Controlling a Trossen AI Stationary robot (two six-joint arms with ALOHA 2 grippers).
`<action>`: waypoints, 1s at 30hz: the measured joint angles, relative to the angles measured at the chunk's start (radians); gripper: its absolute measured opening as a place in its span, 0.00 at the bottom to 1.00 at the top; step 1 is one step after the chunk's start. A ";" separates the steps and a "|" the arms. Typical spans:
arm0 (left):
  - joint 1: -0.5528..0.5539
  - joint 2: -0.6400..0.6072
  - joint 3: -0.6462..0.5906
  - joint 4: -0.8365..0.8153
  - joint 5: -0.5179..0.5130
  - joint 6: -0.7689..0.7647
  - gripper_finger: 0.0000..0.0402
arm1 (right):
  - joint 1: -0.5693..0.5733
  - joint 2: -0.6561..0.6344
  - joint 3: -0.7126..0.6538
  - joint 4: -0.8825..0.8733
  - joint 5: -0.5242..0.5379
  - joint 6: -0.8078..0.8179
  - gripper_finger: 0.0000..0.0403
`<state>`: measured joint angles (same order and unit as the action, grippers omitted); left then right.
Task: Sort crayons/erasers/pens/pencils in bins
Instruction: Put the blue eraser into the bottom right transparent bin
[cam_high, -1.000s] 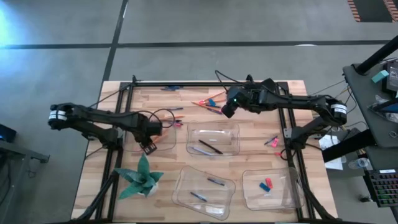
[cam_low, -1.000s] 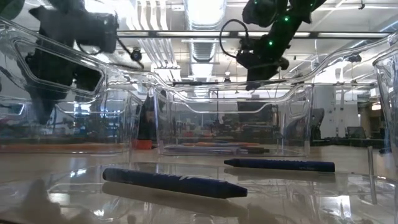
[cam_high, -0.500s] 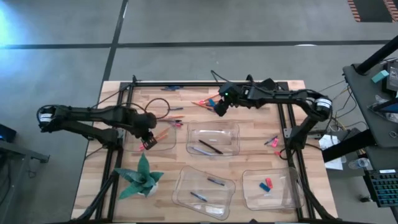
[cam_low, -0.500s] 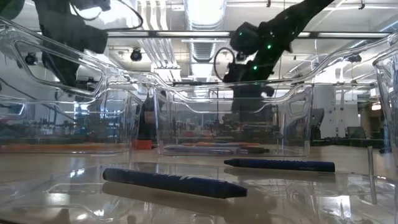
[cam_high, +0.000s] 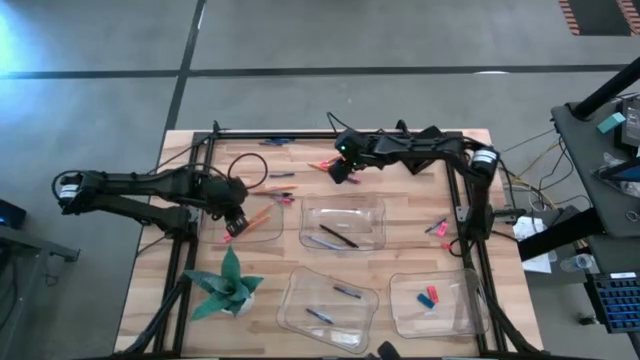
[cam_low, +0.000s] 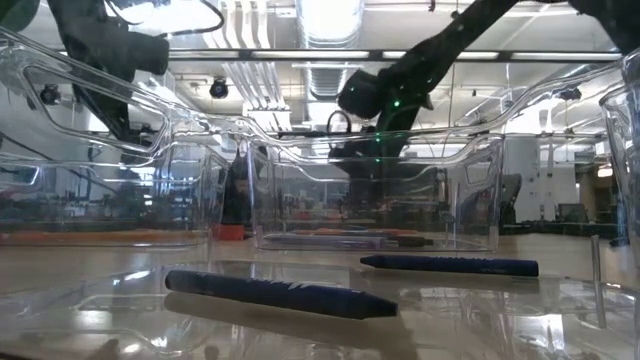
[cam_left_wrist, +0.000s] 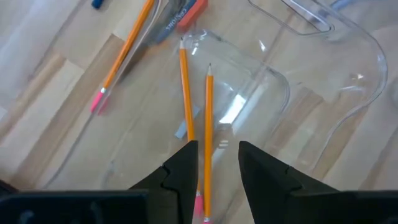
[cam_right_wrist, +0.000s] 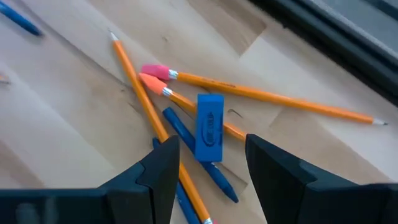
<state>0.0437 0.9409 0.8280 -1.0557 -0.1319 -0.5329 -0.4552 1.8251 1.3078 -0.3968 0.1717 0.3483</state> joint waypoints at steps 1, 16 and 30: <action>0.000 0.000 0.000 0.000 -0.002 0.012 0.25 | -0.002 0.015 0.015 -0.017 0.000 0.000 0.44; 0.000 -0.006 0.000 0.000 -0.027 0.044 0.25 | -0.037 0.132 0.098 -0.043 -0.016 -0.007 0.44; 0.000 -0.006 -0.001 0.000 -0.038 0.051 0.25 | -0.044 0.140 0.109 -0.066 -0.177 -0.007 0.44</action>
<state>0.0437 0.9352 0.8272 -1.0557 -0.1700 -0.4820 -0.4993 1.9656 1.4166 -0.4626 -0.0050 0.3408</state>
